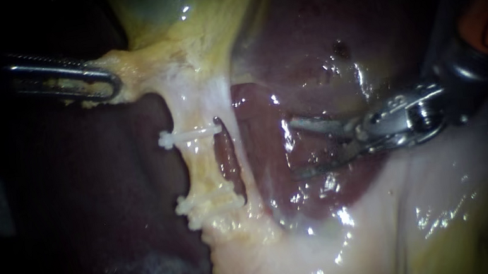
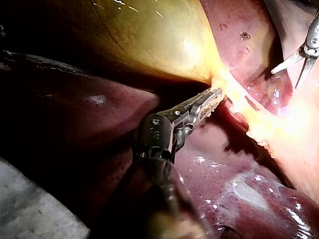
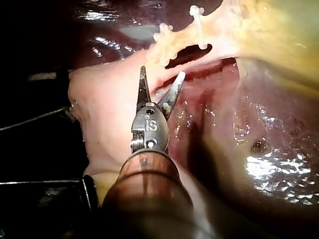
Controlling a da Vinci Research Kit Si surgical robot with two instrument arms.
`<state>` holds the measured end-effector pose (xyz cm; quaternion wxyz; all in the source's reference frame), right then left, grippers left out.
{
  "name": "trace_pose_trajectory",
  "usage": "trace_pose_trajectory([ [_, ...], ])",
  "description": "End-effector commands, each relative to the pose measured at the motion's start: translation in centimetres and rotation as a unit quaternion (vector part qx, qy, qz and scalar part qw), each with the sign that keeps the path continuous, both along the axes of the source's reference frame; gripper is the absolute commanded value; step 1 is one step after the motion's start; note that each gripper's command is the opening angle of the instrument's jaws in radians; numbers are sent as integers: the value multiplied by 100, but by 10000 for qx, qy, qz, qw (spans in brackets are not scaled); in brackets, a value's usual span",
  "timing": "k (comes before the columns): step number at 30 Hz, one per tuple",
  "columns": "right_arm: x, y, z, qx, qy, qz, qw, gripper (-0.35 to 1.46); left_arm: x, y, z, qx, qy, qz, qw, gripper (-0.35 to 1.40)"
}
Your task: Go to the cutting position left tube
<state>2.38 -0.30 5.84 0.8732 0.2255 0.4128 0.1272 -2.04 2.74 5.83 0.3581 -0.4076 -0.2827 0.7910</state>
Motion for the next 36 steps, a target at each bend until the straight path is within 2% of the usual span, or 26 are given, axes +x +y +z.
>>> trace_pose_trajectory([
  [1,4,-1,1,33,-7,-2,10000,141,-1,0,0,-3,2,-4,10000,-35],
  [7,34,-7,14,245,65,-93,9996,141,-2,-1,-1,-4,4,-8,10000,-35],
  [14,57,-11,43,487,89,-154,9987,141,-2,-2,-1,-14,14,-21,10000,-35],
  [19,57,-10,64,646,69,-150,9978,141,-2,-2,-1,-15,15,-22,10000,-35],
  [28,50,0,88,795,14,-70,9968,143,-2,-4,0,-12,10,-13,10000,-35],
  [36,51,0,111,963,27,-160,9952,143,-3,-4,0,-14,11,-14,10000,-35],
])
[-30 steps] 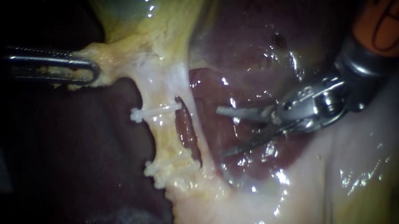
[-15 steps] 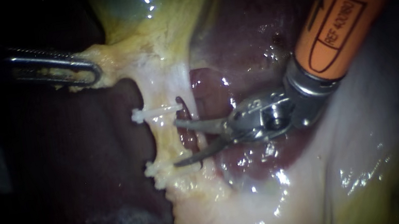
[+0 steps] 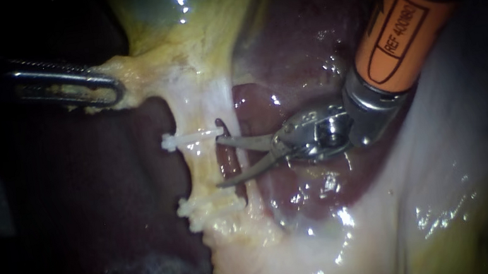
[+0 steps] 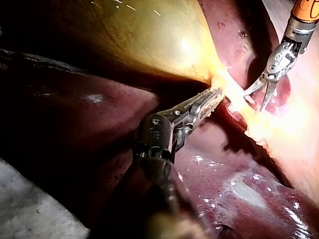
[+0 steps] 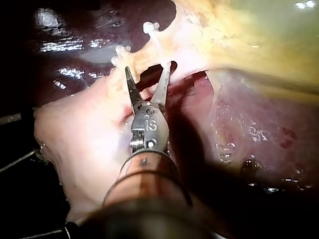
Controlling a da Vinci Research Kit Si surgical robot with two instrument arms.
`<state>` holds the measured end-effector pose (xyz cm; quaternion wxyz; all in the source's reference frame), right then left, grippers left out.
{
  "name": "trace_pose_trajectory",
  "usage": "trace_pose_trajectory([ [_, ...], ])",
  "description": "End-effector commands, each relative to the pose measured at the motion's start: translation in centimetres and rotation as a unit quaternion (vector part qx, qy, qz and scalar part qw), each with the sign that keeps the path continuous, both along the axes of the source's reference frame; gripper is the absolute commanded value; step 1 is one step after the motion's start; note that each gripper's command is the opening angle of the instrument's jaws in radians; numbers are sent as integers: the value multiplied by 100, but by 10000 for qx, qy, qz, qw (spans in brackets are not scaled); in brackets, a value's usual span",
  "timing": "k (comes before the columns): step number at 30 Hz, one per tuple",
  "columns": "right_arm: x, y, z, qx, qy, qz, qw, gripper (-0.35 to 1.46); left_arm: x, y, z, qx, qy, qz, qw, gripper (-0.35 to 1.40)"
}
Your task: Go to the cutting position left tube
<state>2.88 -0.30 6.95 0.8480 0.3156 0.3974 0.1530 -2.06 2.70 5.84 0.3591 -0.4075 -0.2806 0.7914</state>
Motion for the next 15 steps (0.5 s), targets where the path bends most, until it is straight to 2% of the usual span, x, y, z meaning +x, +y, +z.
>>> trace_pose_trajectory([
  [1,1,0,3,32,8,-6,10000,143,0,0,0,-1,-1,0,10000,-35],
  [5,4,1,16,119,23,-49,9999,143,0,0,0,-1,-1,0,10000,-35],
  [11,14,7,23,460,255,140,9985,143,0,0,0,-1,-1,0,10000,-35],
  [15,26,7,23,656,402,154,9969,143,0,0,0,-1,-1,0,10000,-35],
])
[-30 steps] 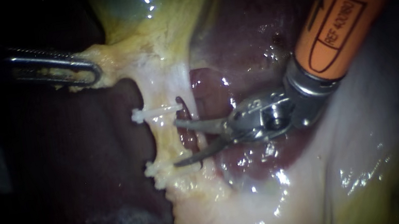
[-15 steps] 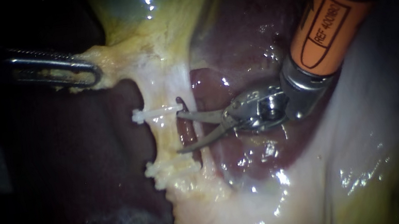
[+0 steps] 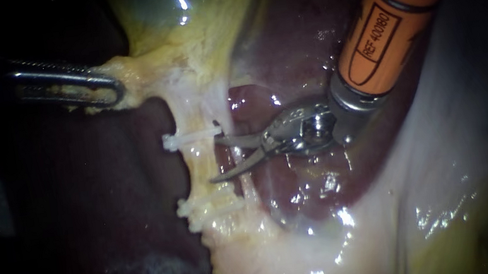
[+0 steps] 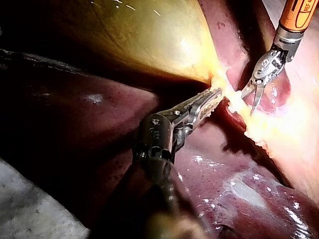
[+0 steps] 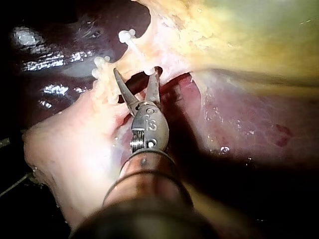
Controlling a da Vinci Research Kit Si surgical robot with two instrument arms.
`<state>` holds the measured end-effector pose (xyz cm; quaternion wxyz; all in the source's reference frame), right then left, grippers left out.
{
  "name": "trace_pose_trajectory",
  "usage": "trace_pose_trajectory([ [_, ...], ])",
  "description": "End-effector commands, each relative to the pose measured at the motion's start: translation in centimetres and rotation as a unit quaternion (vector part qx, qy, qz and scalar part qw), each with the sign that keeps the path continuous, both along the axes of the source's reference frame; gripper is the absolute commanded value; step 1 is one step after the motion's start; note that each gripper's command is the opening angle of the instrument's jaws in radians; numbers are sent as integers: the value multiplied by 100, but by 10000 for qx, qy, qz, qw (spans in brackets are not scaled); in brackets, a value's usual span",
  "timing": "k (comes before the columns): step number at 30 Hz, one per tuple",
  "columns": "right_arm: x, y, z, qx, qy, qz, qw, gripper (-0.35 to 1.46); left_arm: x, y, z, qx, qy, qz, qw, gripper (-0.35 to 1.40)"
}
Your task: Go to the cutting position left tube
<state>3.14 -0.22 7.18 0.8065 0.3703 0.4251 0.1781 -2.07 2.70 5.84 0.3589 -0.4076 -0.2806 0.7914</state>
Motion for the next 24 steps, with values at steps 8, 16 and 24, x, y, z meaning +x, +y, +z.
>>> trace_pose_trajectory([
  [8,28,-2,-3,147,137,75,9998,143,0,0,0,-1,1,-2,10000,-35],
  [16,47,-3,-5,153,192,158,9996,143,0,0,0,-1,2,-2,10000,-35],
  [24,59,-14,-25,262,571,94,9980,143,0,0,0,-1,2,-2,10000,-35],
])
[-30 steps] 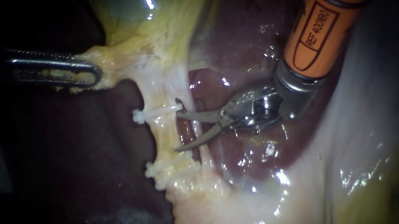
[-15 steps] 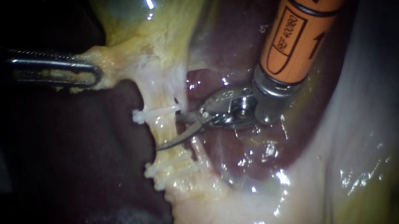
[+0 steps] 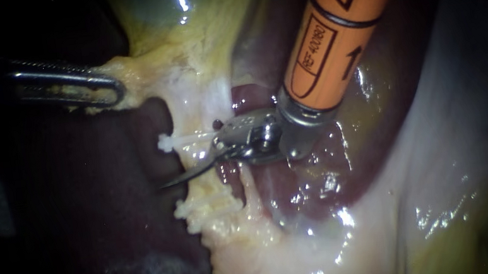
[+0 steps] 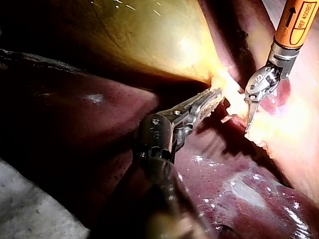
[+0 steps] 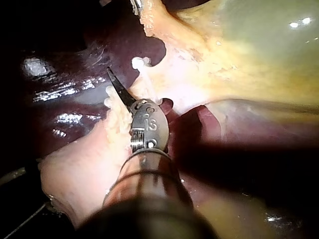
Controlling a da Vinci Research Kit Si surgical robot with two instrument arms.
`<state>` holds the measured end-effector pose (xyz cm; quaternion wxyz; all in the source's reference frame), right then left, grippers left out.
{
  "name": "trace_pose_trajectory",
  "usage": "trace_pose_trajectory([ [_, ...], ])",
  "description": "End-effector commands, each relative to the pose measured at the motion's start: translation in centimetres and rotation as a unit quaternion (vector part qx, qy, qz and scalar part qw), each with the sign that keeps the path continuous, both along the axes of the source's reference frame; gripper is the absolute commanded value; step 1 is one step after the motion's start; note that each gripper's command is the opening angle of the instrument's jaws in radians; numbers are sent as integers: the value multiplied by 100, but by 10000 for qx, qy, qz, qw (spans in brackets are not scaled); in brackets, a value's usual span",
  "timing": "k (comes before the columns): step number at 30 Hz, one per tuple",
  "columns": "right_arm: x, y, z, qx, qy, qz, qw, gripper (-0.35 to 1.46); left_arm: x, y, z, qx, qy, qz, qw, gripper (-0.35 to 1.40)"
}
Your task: Go to the cutting position left tube
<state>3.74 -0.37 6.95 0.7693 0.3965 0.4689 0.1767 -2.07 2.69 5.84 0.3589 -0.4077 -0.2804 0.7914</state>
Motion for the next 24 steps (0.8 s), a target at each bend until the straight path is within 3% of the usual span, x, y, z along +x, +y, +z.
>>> trace_pose_trajectory([
  [1,1,0,-7,19,94,-14,10000,143,0,0,0,1,1,-2,10000,-35],
  [13,13,2,-62,245,604,84,9978,143,0,0,0,0,1,-2,10000,-35],
  [24,14,3,-65,283,608,94,9977,143,0,0,1,-1,2,-3,10000,-35],
])
